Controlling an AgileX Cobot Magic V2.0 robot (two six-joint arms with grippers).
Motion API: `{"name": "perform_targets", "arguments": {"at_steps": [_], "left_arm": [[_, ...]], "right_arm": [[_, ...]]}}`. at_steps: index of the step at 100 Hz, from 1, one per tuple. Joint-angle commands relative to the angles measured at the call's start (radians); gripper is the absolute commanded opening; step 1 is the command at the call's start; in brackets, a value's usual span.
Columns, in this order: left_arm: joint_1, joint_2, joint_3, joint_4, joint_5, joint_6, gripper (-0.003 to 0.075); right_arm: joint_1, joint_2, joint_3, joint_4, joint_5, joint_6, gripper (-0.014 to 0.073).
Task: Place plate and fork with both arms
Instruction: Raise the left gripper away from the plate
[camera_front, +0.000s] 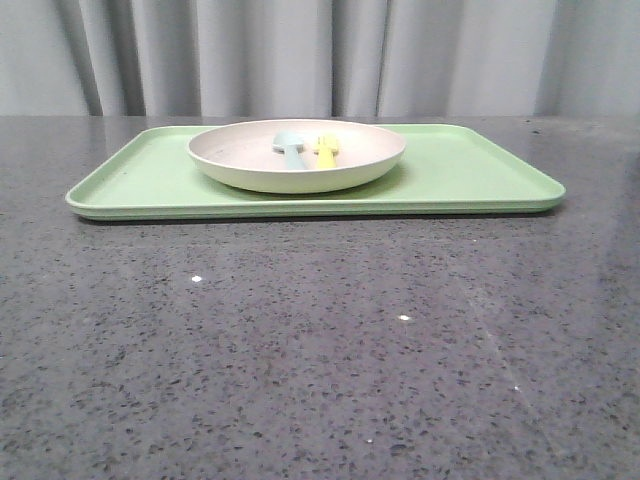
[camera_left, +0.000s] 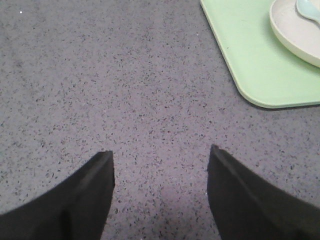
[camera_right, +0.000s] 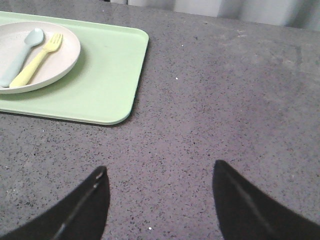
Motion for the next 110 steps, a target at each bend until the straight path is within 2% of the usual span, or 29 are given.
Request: {"name": "perform_targets", "arguments": {"at_steps": [1,20,38,65,77,110], "left_arm": [[0.001,-0.012,-0.012,-0.010,-0.060,-0.005,0.0410],[0.001,-0.012,-0.010,-0.010,-0.051,-0.005,0.0410],[0.001,-0.012,-0.010,-0.010,-0.053,-0.005,0.0410],[0.001,-0.012,-0.010,-0.010,-0.053,-0.005,0.0410],[0.001,-0.012,-0.010,-0.010,-0.053,-0.005,0.0410],[0.001,-0.012,-0.010,-0.010,-0.053,-0.005,0.0410]], "right_arm": [[-0.007,0.016,-0.033,0.001,-0.075,-0.009,0.0458],[-0.007,0.016,-0.033,0.003,-0.103,-0.009,0.0458],[-0.007,0.036,-0.042,0.098,-0.127,-0.009,0.0458],[0.006,0.217,-0.144,0.201,-0.113,-0.010,0.0458],[0.057,0.334,-0.228,0.201,-0.113,-0.010,0.0458],[0.284,0.715,-0.512,0.201,-0.104,-0.010,0.0458]]}}
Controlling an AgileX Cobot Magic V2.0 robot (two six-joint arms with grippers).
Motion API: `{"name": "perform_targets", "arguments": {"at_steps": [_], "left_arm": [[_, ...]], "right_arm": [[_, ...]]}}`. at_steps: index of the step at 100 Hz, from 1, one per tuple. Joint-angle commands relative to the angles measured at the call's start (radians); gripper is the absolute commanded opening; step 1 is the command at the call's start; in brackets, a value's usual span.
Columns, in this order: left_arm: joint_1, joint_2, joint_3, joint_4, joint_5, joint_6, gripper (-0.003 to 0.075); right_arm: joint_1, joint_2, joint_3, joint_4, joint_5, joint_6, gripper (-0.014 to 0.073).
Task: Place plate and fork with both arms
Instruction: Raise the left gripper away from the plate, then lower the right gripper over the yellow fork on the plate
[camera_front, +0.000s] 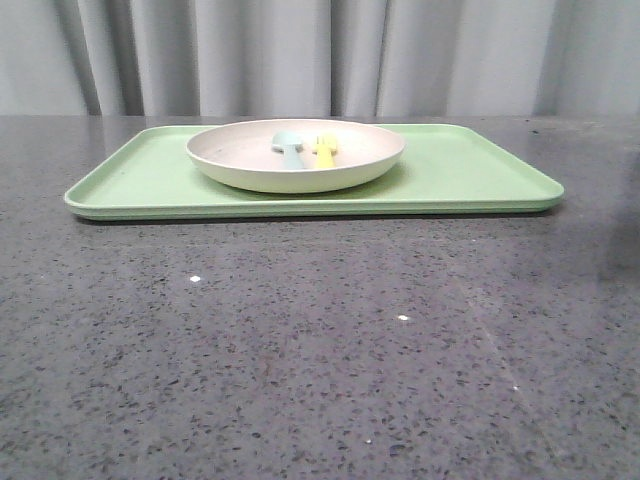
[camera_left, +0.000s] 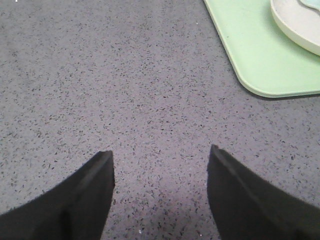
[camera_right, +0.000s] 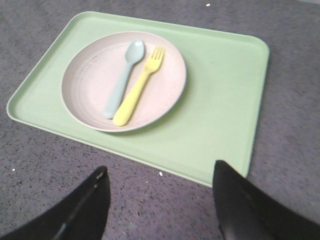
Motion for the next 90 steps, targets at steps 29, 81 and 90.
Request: {"name": "perform_targets", "arguments": {"at_steps": [29,81,90], "left_arm": [[0.001,0.000,-0.027,-0.010,-0.064,-0.005,0.0410],[0.001,0.000,-0.027,-0.010,-0.064,-0.005,0.0410],[0.001,0.000,-0.027,-0.010,-0.064,-0.005,0.0410]], "right_arm": [[0.125,0.399,-0.385,-0.021,-0.009,0.082,0.0456],[0.201,0.737,-0.697,-0.420,0.125,0.465,0.0456],[0.217,0.770,-0.704,-0.420,0.121,0.466,0.0456]]}}
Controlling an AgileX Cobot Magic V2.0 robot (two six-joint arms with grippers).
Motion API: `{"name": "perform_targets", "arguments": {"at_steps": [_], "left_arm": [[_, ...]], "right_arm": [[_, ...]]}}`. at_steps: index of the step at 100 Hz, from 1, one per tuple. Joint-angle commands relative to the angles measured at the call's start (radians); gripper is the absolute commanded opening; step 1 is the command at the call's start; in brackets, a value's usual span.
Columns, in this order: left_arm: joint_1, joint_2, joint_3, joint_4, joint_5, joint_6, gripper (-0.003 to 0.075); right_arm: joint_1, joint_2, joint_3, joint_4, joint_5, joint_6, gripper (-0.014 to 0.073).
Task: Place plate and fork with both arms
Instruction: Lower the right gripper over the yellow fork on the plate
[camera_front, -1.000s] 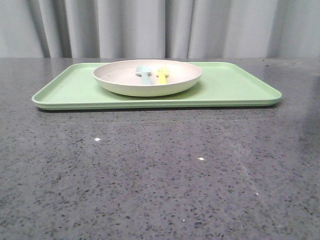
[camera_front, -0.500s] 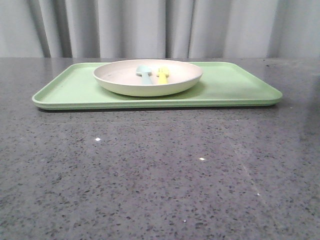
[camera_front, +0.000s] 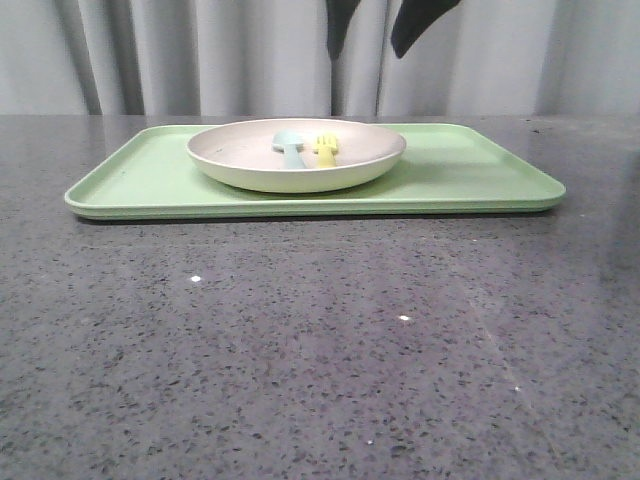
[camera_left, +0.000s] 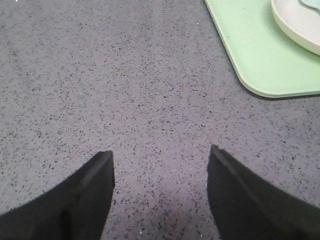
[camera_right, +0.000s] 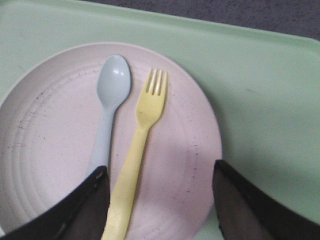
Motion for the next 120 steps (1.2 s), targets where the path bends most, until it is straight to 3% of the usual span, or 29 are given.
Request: {"name": "perform_targets", "arguments": {"at_steps": [1,120], "left_arm": [[0.001,0.000,-0.027,-0.010,-0.064,-0.005,0.0410],[0.001,0.000,-0.027,-0.010,-0.064,-0.005,0.0410]], "right_arm": [[0.012,-0.023,-0.040,-0.033,-0.040,0.008,0.0456],[0.014,0.130,-0.040,-0.034,-0.091,0.133,0.0456]]}}
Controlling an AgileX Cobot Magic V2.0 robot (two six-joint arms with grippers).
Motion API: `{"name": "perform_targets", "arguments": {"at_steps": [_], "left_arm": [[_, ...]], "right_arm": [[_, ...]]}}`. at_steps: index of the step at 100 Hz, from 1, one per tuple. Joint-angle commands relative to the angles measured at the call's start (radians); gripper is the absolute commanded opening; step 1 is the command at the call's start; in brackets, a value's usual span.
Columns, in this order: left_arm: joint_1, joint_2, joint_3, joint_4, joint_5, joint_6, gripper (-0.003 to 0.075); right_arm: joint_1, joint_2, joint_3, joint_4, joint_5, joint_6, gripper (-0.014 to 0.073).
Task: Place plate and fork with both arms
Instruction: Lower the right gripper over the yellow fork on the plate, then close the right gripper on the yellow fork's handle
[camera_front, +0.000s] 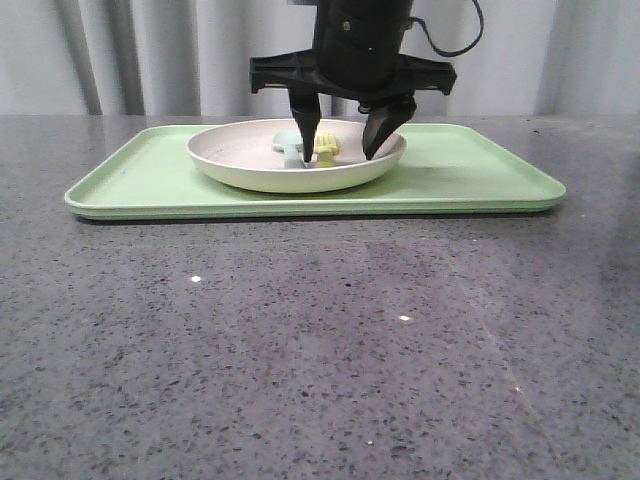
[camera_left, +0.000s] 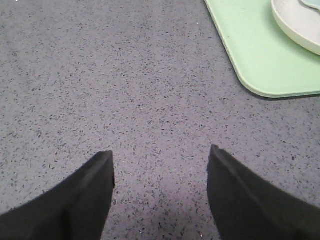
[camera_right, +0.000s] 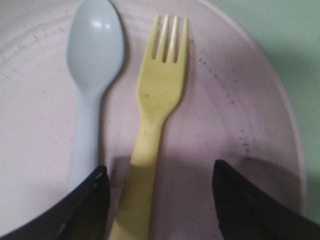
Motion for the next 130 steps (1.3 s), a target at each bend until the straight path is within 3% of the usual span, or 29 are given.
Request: {"name": "perform_targets", "arguments": {"at_steps": [1,68,95,130], "left_arm": [[0.001,0.000,-0.027,-0.010,-0.064,-0.005,0.0410],[0.001,0.000,-0.027,-0.010,-0.064,-0.005,0.0410],[0.001,0.000,-0.027,-0.010,-0.064,-0.005,0.0410],[0.001,0.000,-0.027,-0.010,-0.064,-0.005,0.0410]], "right_arm": [[-0.001,-0.053,-0.030,-0.028,-0.044,0.003,0.0456],[-0.001,-0.040,-0.030,-0.026,-0.036,0.015,0.0451],[-0.001,-0.040,-0.030,-0.026,-0.036,0.015,0.0270],[-0.001,-0.040,-0.030,-0.026,-0.036,0.015,0.0217]]}}
